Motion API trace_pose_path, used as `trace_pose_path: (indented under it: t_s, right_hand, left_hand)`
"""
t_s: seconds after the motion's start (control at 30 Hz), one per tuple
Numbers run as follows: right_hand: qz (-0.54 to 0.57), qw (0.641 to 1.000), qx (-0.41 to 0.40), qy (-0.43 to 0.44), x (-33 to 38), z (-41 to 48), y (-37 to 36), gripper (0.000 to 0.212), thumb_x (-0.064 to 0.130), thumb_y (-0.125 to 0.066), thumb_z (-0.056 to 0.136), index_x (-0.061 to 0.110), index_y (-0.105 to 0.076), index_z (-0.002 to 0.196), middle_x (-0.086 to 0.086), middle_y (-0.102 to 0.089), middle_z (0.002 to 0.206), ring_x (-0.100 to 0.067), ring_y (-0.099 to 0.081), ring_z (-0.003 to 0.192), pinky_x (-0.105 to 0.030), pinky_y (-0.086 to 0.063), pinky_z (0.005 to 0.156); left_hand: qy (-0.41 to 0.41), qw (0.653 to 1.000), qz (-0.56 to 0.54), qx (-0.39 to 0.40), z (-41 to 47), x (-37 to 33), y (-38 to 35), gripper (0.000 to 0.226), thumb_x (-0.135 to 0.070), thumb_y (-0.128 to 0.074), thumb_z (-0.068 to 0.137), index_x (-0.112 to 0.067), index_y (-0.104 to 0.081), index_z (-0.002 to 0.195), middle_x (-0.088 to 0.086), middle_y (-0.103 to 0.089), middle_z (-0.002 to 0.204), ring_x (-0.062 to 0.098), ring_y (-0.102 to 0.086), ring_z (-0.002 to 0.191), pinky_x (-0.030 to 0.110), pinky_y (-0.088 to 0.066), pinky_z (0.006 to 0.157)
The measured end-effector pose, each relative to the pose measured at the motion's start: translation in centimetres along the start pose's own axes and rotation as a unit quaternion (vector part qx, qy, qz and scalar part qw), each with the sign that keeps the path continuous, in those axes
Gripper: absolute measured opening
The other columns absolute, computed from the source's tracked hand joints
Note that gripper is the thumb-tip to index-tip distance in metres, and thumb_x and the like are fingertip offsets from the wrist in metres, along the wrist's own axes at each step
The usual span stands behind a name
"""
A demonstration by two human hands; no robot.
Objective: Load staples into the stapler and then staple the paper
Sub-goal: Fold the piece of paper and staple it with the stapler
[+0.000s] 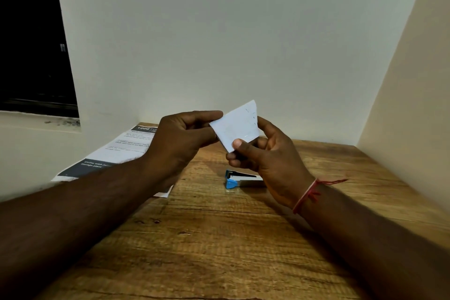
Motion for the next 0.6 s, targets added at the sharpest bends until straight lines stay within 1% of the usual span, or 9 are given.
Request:
trace_pose_path:
  t_s: [0.07,0.17,0.33,0.43,0.5,0.53,0.6]
  right_hand:
    - [0.005,1.0,-0.004,-0.007,-0.1,0.09,0.02,0.071,0.002,-0.079,0.098,0.019,-0.049,0.161,-0.024,-0.083,0.105,-0.036,-0.082,0.086,-0.042,-0.069,0.082]
    - [0.044,0.999,-0.014,-0.022,-0.21,0.23,0.2,0.069,0.0,-0.08,0.097,0.017,-0.052,0.157,-0.018,-0.084,0.108,-0.037,-0.082,0.086,-0.039,-0.069,0.078]
    - [0.073,0.996,-0.014,-0.044,-0.08,0.2,0.2,0.066,0.001,-0.085,0.091,0.017,-0.057,0.149,-0.015,-0.085,0.105,-0.037,-0.081,0.085,-0.038,-0.07,0.077]
    - [0.039,0.997,-0.046,-0.047,-0.44,0.39,0.67,0.067,0.007,-0.095,0.082,0.019,-0.064,0.139,-0.01,-0.084,0.112,-0.032,-0.083,0.089,-0.043,-0.07,0.082]
    - [-0.02,0.998,-0.056,-0.034,-0.6,0.47,0.92,0.055,0.015,-0.098,0.08,0.021,-0.071,0.129,-0.005,-0.084,0.111,-0.026,-0.084,0.091,-0.039,-0.069,0.08]
    - [-0.039,0.997,-0.056,-0.034,-0.71,0.44,0.95,0.048,0.018,-0.097,0.082,0.021,-0.074,0.124,-0.006,-0.084,0.108,-0.024,-0.083,0.086,-0.036,-0.068,0.078]
    - [-0.028,0.998,-0.044,-0.044,-0.98,0.4,0.88,0.037,0.02,-0.094,0.087,0.016,-0.078,0.121,-0.013,-0.084,0.102,-0.025,-0.074,0.074,-0.036,-0.065,0.075]
  left_hand:
    - [-0.016,0.999,0.027,0.006,-0.16,-0.07,0.0,0.037,0.003,-0.084,0.092,-0.014,-0.085,0.125,0.006,-0.088,0.113,0.023,-0.084,0.113,0.046,-0.066,0.107]
    - [-0.042,0.996,0.075,0.019,-0.36,-0.08,-0.07,0.04,0.002,-0.084,0.093,-0.02,-0.086,0.126,0.005,-0.088,0.109,0.023,-0.084,0.112,0.049,-0.063,0.111]
    - [-0.057,0.996,0.07,0.023,-0.39,-0.2,-0.02,0.037,-0.002,-0.084,0.095,-0.021,-0.086,0.127,0.003,-0.089,0.113,0.022,-0.083,0.116,0.053,-0.061,0.114]
    - [-0.061,0.996,0.071,0.017,-0.52,-0.45,-0.27,0.026,-0.009,-0.086,0.096,-0.019,-0.089,0.12,0.0,-0.089,0.113,0.02,-0.084,0.112,0.052,-0.063,0.11]
    - [-0.063,0.994,0.08,0.029,-0.65,-0.53,-0.42,0.019,-0.013,-0.084,0.099,-0.016,-0.089,0.118,0.001,-0.089,0.113,0.021,-0.086,0.109,0.051,-0.065,0.107]
    - [-0.068,0.992,0.096,0.035,-0.7,-0.54,-0.41,0.019,-0.014,-0.084,0.1,-0.016,-0.089,0.118,0.001,-0.089,0.112,0.021,-0.086,0.108,0.051,-0.066,0.106]
    - [-0.082,0.986,0.138,0.042,-0.68,-0.56,-0.25,0.02,-0.015,-0.084,0.1,-0.019,-0.089,0.119,-0.001,-0.089,0.11,0.021,-0.086,0.105,0.052,-0.067,0.104]
Point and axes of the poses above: each hand's wrist, its own z-axis towards the middle knuckle, its own y-axis out of the back of the hand, x = y × z, the point moved 2 cm from there along z, towards the middle knuckle
